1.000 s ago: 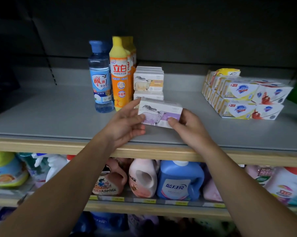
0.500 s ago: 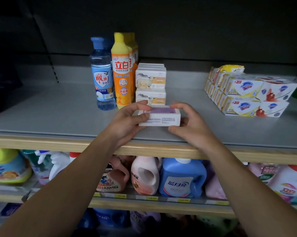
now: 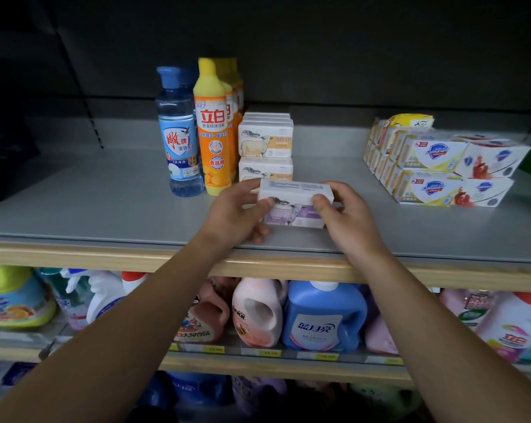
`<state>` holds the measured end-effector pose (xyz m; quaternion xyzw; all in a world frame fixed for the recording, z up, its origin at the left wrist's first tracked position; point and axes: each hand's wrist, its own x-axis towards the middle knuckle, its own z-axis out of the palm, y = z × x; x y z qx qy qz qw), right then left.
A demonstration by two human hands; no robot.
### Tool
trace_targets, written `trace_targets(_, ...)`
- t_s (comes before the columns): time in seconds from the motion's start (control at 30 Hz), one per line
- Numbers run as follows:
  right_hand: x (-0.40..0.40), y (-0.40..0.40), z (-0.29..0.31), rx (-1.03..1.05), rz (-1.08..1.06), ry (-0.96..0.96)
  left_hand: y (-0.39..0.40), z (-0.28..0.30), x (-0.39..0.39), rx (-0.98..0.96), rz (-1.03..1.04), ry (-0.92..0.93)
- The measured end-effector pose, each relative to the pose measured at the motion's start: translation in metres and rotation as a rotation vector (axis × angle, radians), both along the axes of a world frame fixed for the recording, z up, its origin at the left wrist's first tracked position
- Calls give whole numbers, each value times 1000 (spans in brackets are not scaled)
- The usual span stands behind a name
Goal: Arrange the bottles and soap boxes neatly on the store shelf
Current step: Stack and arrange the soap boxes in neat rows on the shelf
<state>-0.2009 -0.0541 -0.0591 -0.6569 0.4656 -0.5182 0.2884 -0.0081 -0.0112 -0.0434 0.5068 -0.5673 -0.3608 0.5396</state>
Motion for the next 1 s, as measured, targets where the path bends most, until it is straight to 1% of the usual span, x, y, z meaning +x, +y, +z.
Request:
trace_targets(0.1, 0, -3, -1, 19, -34, -7, -7, -3, 4, -95, 178, -463)
trace_targets(0.13, 0, -3, -1, 28, -46, 2, -8, -4, 5, -120, 212, -567)
trace_targets(0.23, 0, -3, 3, 23, -104, 79, -10, -2, 8, -130, 214, -714)
trace_targets(0.3, -2, -1, 8, -75, -114, 221, -11, -1, 19, -110, 191, -812)
trace_targets(0.37, -2, -1, 13, -184, -65, 427, -11, -3, 34, -88, 182, -935)
trace_targets(0.4, -1, -4, 17, -206, -24, 534, -11, -5, 41, -75, 167, -1007)
trace_targets(0.47, 3, -12, 24, -186, 52, 732, -11, -10, 48, -39, 122, -1140)
trace_targets(0.5, 5, -16, 27, -160, 79, 792, -11, -13, 48, -17, 113, -1175)
trace_targets(0.57, 11, -25, 33, -138, 104, 813, -14, -17, 47, 32, 125, -1194)
trace_targets(0.63, 18, -34, 40, -165, 88, 777, -18, -20, 47, 56, 132, -1207)
trace_targets(0.8, 45, -67, 70, -304, 33, 592, -22, -22, 49, 61, 130, -1202)
trace_targets(0.93, 69, -96, 87, -374, 18, 568, -22, -21, 50, 55, 128, -1194)
trace_targets(1.0, 78, -110, 87, -390, 4, 626, -21, -20, 49, 54, 129, -1190)
